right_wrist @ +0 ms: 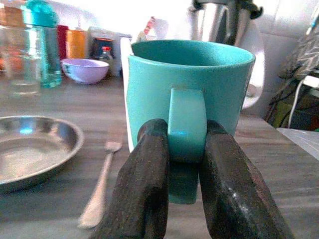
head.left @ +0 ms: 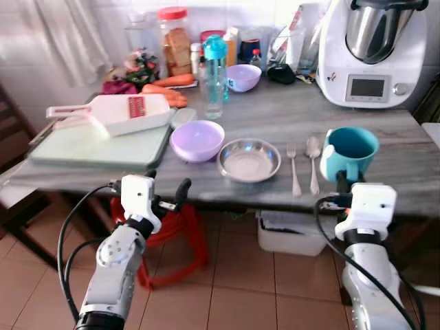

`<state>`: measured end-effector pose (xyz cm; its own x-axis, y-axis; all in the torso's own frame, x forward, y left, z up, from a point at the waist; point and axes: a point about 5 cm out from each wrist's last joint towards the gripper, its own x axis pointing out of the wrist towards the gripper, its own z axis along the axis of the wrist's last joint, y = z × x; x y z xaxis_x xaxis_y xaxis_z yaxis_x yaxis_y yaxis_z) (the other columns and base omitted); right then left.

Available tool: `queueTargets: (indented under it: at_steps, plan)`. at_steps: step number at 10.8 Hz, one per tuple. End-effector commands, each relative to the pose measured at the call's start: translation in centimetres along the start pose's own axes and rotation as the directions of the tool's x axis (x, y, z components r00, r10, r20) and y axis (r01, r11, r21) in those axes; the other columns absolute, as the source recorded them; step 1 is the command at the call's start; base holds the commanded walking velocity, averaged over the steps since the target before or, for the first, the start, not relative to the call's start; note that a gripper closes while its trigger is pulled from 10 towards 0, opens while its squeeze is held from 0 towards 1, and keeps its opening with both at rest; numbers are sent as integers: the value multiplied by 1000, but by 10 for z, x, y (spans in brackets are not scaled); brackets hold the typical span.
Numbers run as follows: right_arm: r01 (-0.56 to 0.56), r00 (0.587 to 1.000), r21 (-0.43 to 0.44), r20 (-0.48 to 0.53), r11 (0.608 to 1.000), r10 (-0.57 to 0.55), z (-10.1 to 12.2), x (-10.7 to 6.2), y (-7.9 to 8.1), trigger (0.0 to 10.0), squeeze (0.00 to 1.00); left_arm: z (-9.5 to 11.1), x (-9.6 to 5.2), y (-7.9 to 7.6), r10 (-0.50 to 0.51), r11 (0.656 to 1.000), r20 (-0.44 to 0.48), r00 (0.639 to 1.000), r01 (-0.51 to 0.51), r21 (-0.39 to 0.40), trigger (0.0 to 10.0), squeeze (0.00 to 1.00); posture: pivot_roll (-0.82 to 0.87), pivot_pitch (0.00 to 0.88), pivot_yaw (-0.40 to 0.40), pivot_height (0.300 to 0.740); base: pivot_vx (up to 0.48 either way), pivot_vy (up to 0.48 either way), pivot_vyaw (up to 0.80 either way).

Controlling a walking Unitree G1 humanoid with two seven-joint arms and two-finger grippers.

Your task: Setting the table

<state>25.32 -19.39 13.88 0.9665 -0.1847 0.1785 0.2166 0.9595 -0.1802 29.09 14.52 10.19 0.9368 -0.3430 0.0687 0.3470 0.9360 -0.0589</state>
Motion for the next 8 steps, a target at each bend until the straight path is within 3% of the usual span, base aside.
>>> queueTargets:
  at_steps: [1, 4, 6, 8]
  plan:
    - [13, 1000, -15, 24, 1000, -13, 5, 2, -5, 10000, 0, 1, 2, -4, -16, 1000, -2, 1000, 16, 0, 10000, 0, -25, 0, 57, 740, 356, 0, 738]
    - [8, 1000, -12, 26, 1000, -8, 5, 4, -3, 10000, 0, 1, 1, 0, -8, 1000, -5, 1000, 8, 4, 10000, 0, -20, 0, 56, 740, 351, 0, 548]
    - [10, 1000, -13, 29, 1000, -10, 5, 5, -4, 10000, 0, 3, 0, -3, -16, 1000, 9, 1000, 17, -6, 10000, 0, -20, 0, 56, 740, 0, 0, 409]
    - [21, 999, -23, 27, 1000, -21, 5, 5, -5, 10000, 0, 0, -4, 0, -24, 1000, -6, 1000, 24, -4, 10000, 0, -15, 0, 55, 740, 0, 0, 0]
